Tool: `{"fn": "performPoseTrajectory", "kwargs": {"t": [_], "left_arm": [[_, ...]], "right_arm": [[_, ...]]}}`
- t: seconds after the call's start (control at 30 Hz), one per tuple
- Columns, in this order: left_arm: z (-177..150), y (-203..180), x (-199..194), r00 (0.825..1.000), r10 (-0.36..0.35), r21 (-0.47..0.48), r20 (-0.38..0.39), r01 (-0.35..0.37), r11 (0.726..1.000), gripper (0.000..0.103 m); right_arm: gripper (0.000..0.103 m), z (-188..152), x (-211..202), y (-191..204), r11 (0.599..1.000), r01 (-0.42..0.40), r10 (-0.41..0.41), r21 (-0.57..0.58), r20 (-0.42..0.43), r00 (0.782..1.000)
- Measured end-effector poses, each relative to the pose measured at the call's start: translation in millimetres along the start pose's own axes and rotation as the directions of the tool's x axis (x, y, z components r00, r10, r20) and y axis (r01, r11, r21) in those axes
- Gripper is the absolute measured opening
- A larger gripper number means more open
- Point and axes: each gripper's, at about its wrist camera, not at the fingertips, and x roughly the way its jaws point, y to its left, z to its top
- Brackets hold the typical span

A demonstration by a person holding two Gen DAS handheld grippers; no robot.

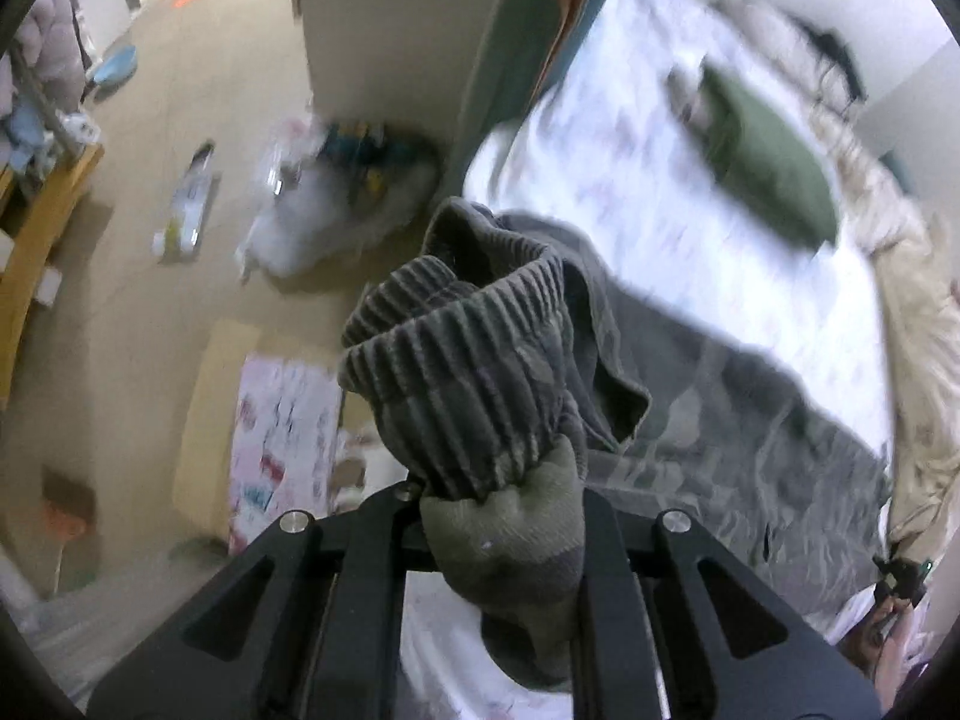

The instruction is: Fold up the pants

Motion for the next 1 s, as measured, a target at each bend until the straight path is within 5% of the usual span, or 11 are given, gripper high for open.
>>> {"fn": "performPoseTrajectory", "kwargs": {"t": [0.17,0.4,0.47,0.5,0.53,0.63,0.77,0.87,0.93,1.0], "left_arm": [[-5,-14,16,0.992,0.123,0.106,-0.008,-0.121,0.987,0.009],[-6,-6,13,0.995,0.096,0.079,-0.013,-0.094,0.992,0.009],[-4,-6,13,0.995,0.096,0.078,-0.014,-0.095,0.992,0.009],[-4,-6,13,0.995,0.094,0.076,-0.013,-0.093,0.993,0.009],[-3,-5,12,0.996,0.089,0.071,-0.013,-0.088,0.994,0.009],[-2,-6,9,0.997,0.073,0.058,-0.010,-0.073,0.996,0.009],[-2,-11,8,0.996,0.087,0.074,-0.006,-0.086,0.994,0.009],[-4,-19,5,0.995,0.096,0.117,0.013,-0.097,0.988,0.009],[-5,-22,5,0.995,0.097,0.125,0.018,-0.099,0.987,0.009],[-5,-24,5,0.995,0.095,0.127,0.021,-0.097,0.987,0.009]], "right_arm": [[0.007,-1,32,8,0.974,0.209,-0.216,-0.087,-0.072,0.974],[0.004,-1,25,20,0.938,0.326,-0.327,-0.114,0.015,0.945],[0.020,-2,21,17,0.952,0.299,-0.300,-0.071,-0.008,0.954],[0.060,-5,20,16,0.952,0.303,-0.305,-0.050,-0.023,0.952],[0.088,-10,22,15,0.955,0.295,-0.297,-0.030,-0.063,0.953],[0.088,-23,9,19,0.976,0.211,-0.215,-0.059,-0.078,0.974],[0.088,-54,-58,53,0.961,0.254,-0.230,-0.111,0.194,0.954],[0.088,-95,-89,94,0.959,0.105,-0.028,-0.263,0.284,0.958],[0.088,-130,-77,133,0.895,-0.085,0.148,-0.438,0.111,0.983],[0.082,-176,-52,171,0.805,-0.255,0.228,-0.536,-0.117,0.967]]}}
